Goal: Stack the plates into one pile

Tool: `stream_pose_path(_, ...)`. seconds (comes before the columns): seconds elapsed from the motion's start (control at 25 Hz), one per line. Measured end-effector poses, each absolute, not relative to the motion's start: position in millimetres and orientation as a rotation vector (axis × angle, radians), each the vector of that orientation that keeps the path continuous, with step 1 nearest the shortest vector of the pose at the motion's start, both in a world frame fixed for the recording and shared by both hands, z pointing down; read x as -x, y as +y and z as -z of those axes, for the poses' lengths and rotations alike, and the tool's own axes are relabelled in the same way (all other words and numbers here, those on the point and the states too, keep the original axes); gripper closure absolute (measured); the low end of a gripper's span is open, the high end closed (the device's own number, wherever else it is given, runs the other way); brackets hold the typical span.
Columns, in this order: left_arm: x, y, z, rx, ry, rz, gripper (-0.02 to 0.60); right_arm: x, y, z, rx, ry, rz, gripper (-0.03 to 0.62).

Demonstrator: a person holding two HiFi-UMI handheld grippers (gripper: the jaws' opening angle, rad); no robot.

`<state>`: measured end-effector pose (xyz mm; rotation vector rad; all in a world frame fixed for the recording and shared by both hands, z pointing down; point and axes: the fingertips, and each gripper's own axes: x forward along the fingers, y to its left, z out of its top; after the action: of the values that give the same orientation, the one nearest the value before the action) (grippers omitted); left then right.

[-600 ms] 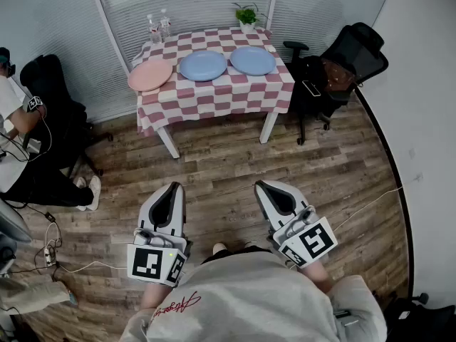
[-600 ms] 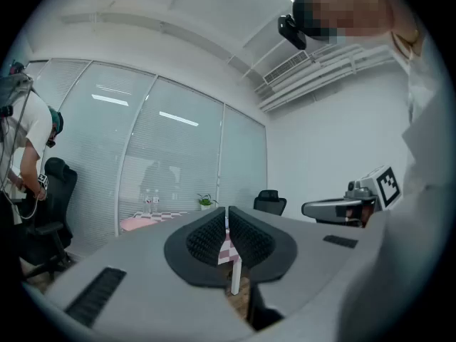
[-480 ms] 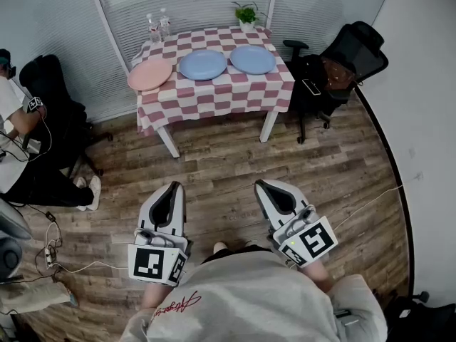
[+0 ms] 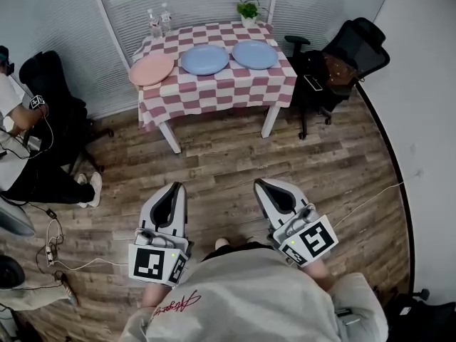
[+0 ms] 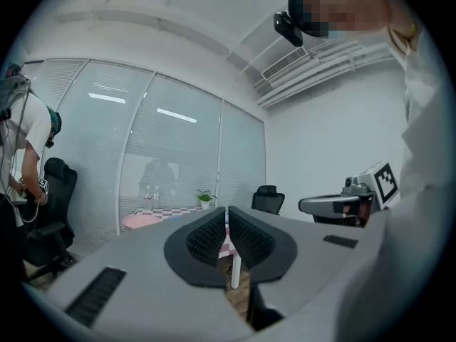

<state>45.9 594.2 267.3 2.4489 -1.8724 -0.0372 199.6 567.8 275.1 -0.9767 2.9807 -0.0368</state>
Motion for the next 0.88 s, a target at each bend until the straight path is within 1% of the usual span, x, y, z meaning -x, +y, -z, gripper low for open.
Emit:
stream_pose_path(0.32,-23.0,601.5,-276.7,-2.413,-1.871,0.022,0.556,-194.3,566.0,-278.7,1.03,2.959,0.073,0.583)
stream_pose_path(0.64,-20.9,602.4,-283.6,-2.41,-1.841,0.019,0.555,-191.9,572.8,-274.8,1.022,2.918,0.062,0.583)
stream_pose_path(0.88,-10.0,595.4,-287.5,-2.382,-1.88,0.018,0.556,-192.8,553.9,-285.3,1.069,2.942,0.043,0.583)
